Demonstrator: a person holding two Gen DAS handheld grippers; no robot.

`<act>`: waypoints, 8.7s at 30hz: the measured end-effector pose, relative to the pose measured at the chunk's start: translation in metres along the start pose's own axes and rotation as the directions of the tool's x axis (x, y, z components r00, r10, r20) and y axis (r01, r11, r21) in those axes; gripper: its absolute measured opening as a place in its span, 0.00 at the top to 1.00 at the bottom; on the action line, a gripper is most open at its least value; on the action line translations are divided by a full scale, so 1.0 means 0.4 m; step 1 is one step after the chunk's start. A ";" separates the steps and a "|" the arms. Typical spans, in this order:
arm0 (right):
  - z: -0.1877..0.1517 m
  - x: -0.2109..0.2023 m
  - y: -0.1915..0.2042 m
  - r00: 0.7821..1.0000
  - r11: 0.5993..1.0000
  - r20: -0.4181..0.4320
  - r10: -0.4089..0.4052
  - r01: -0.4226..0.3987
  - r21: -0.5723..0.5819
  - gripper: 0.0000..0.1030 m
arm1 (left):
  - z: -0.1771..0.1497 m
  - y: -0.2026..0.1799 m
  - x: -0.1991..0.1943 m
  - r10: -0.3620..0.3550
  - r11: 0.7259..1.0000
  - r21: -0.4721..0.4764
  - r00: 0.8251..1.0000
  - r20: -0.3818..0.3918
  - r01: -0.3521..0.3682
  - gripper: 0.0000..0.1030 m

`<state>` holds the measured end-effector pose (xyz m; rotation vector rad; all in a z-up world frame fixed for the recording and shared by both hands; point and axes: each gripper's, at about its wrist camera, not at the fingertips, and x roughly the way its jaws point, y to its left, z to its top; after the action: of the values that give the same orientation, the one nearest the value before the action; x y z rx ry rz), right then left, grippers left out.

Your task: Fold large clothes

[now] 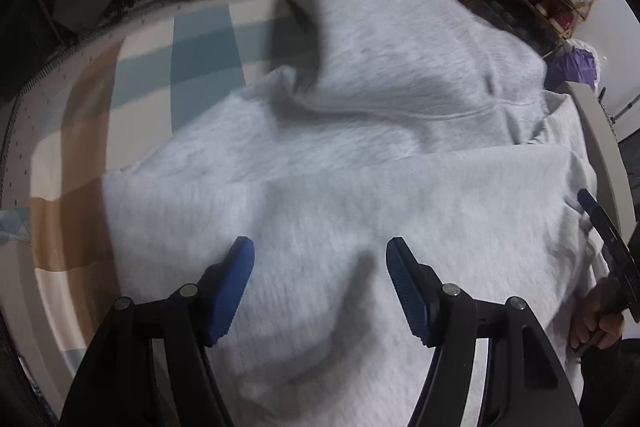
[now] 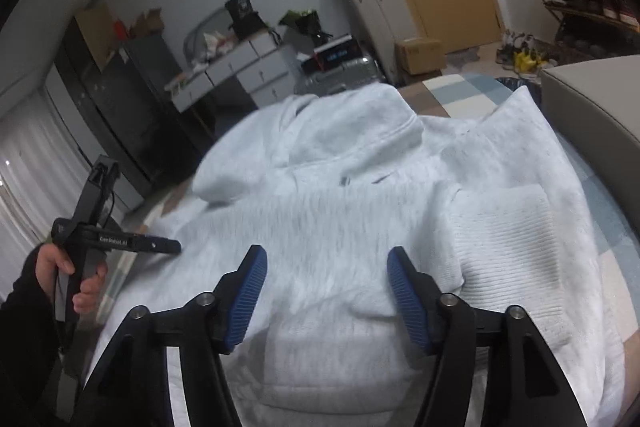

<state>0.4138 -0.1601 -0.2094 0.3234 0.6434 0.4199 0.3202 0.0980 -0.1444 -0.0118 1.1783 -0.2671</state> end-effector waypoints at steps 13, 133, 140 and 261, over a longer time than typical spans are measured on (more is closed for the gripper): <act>0.013 -0.043 -0.060 0.995 0.989 0.056 0.080 -0.087 0.123 0.34 | -0.203 -0.090 -0.010 0.001 0.990 0.137 0.993 0.116 -0.017 0.32; 0.419 0.020 0.356 0.991 0.898 0.047 -0.125 0.133 -0.419 0.95 | 0.206 -0.306 -0.340 0.410 0.865 0.033 0.743 0.529 -0.501 0.96; 0.392 -0.051 0.288 0.997 0.977 0.017 0.069 -0.065 -0.205 0.94 | 0.064 -0.393 -0.435 0.230 0.921 0.058 0.658 0.717 -0.386 0.91; 0.053 0.085 0.138 0.937 0.950 -0.288 -0.197 0.110 -0.292 0.33 | -0.053 -0.228 0.096 0.320 0.923 0.182 0.939 0.123 -0.338 0.91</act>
<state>0.4367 -0.0993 -0.1878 -0.0610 0.9054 0.4051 0.2961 0.0041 -0.1738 0.3471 1.0382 -0.0847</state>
